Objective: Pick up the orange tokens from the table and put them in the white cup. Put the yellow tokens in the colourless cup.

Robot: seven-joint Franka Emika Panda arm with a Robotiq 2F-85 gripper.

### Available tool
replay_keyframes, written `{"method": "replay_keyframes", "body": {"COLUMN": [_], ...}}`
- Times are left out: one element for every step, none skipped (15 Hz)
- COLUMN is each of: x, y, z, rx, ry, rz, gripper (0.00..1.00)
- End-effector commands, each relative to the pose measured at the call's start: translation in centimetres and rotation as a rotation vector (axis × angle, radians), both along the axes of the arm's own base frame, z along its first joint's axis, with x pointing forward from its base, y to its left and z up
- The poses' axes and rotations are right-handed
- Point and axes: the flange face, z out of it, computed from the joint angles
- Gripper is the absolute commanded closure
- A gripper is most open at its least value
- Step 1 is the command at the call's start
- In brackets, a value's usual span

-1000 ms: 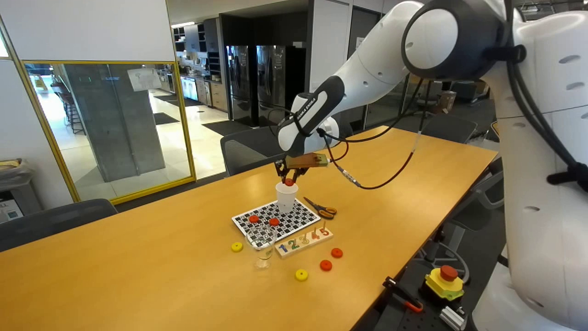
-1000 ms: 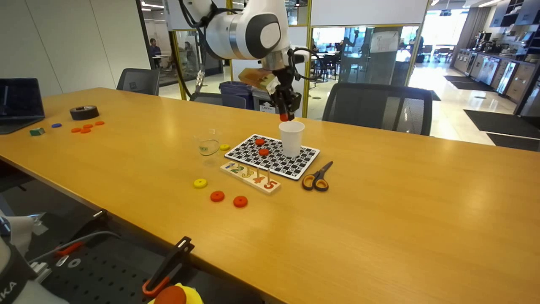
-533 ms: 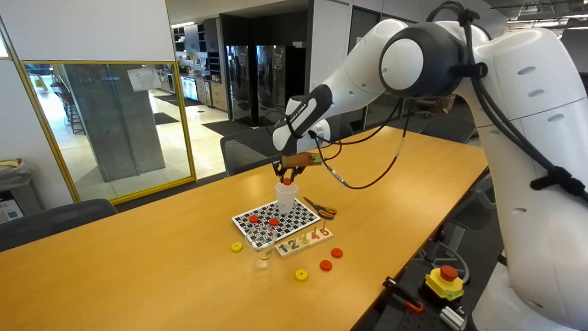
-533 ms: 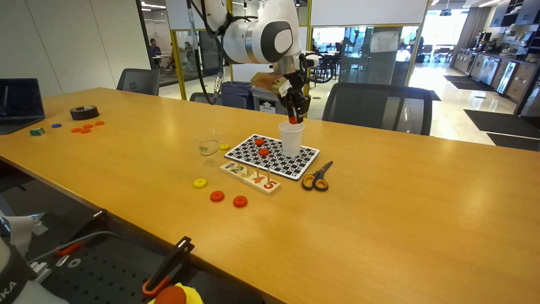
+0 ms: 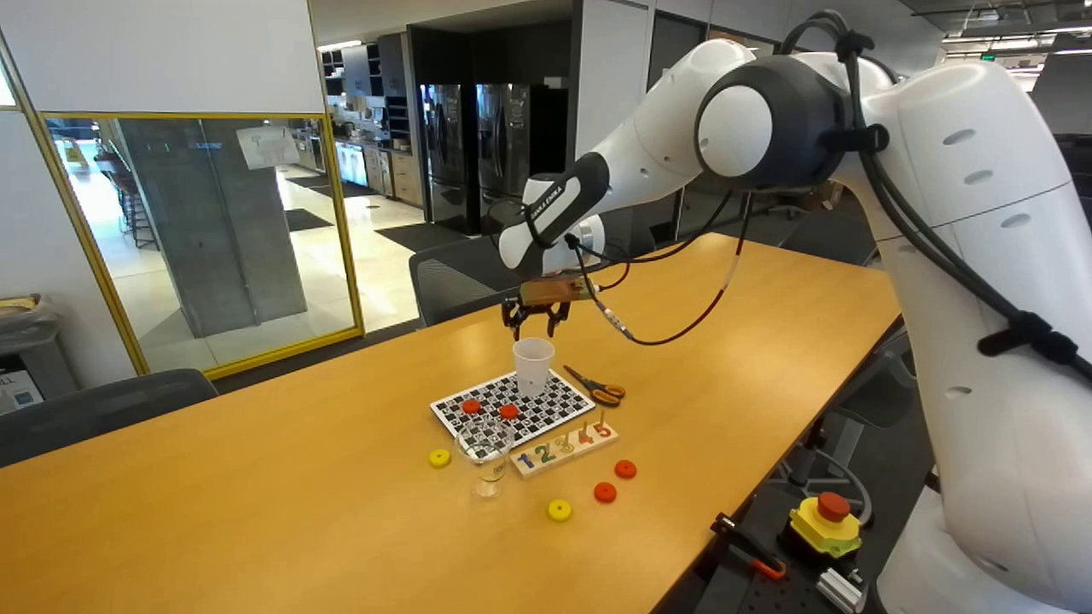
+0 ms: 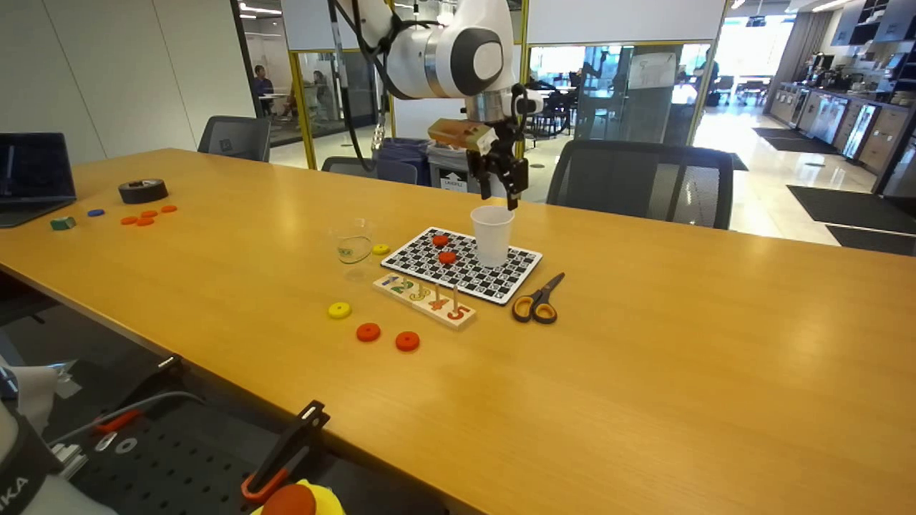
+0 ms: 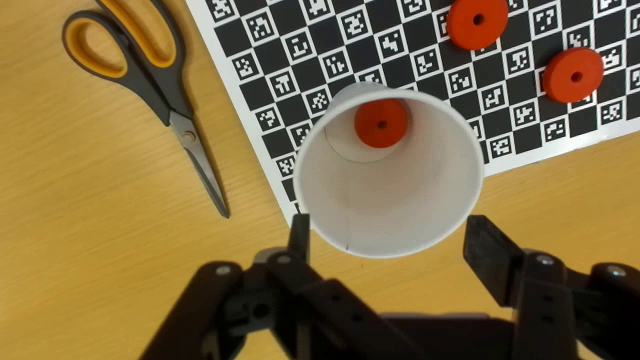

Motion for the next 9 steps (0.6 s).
{"method": "replay_keyframes", "body": {"x": [0.0, -0.4, -0.7, -1.2, -1.5, -1.9, -2.4, -2.7, -2.9], "y": [1.1, 1.9, 2.5, 3.4, 4.4, 5.3, 6.3, 7.3, 8.1], "z": [1.8, 2.6, 2.9, 3.3, 3.6, 3.8, 3.9, 3.8, 3.5], "rx": [0.033, 0.041, 0.05, 0.068, 0.089, 0.111, 0.131, 0.144, 0.16], "ry": [0.038, 0.049, 0.058, 0.067, 0.084, 0.095, 0.108, 0.113, 0.12], "rz": [0.055, 0.076, 0.096, 0.111, 0.125, 0.136, 0.14, 0.139, 0.136], "gripper": [0.0, 0.0, 0.0, 0.0, 0.0, 0.0, 0.0, 0.0, 0.0]}}
